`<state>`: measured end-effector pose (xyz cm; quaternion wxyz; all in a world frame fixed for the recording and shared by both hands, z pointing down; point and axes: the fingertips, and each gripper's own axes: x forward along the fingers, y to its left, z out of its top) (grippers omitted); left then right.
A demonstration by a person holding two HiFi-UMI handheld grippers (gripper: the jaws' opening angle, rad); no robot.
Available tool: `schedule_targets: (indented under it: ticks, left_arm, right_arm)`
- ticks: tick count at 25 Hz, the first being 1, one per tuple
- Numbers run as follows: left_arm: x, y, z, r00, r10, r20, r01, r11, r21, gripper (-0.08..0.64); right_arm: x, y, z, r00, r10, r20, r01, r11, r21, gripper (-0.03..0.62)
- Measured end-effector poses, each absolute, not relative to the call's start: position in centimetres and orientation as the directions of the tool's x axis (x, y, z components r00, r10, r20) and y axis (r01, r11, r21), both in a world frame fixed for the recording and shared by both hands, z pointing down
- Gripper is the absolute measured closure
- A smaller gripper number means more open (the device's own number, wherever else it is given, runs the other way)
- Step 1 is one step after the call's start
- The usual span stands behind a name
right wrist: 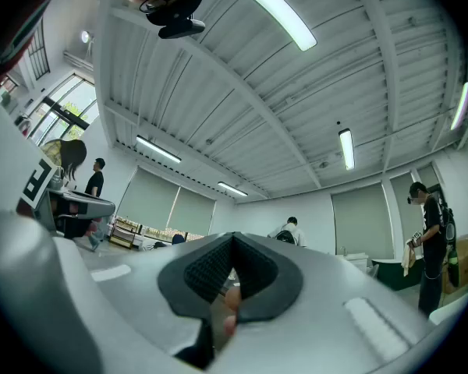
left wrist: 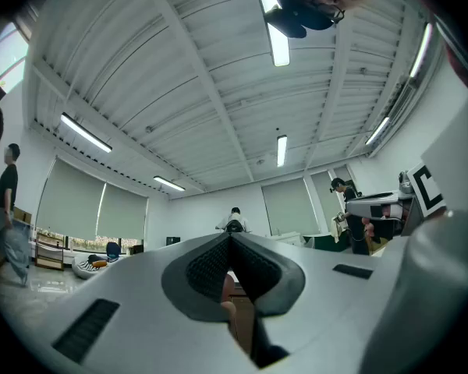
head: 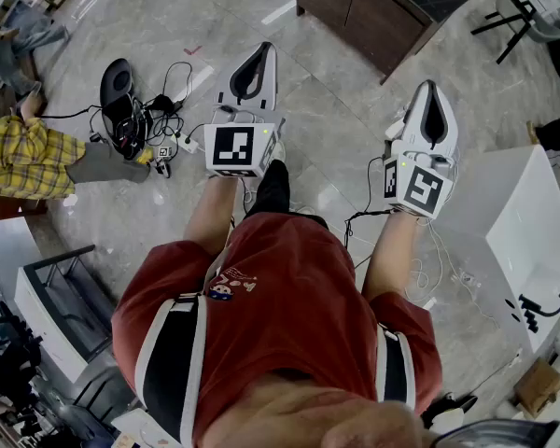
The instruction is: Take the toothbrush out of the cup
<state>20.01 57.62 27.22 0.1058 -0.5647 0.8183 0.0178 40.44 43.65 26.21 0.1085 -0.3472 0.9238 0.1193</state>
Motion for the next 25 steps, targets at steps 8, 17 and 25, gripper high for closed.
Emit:
schedule_targets:
  ticks: [8, 17, 25]
  left_arm:
    - [18.9, 56.1, 28.3, -0.343, -0.926, -0.159, -0.931, 0.358, -0.077, 0.555]
    - [15.4, 53.4, 29.8, -0.349, -0.930, -0.118, -0.932, 0.357, -0.060, 0.555]
    - [8.2, 50.1, 31.1, -0.378, -0.921, -0.093, -0.925, 0.381, -0.015, 0.555]
  right_arm:
    - [39.3, 42.4, 27.3, -0.744, -0.613, -0.267, -0.653, 0.752, 0.094, 0.584]
    - [34.9, 40.2, 28.8, -0.775, -0.575, -0.260, -0.611, 0.788, 0.077, 0.584]
    - [27.6, 36.4, 29.9, -0.782, -0.588, -0.206, -0.613, 0.786, 0.086, 0.584]
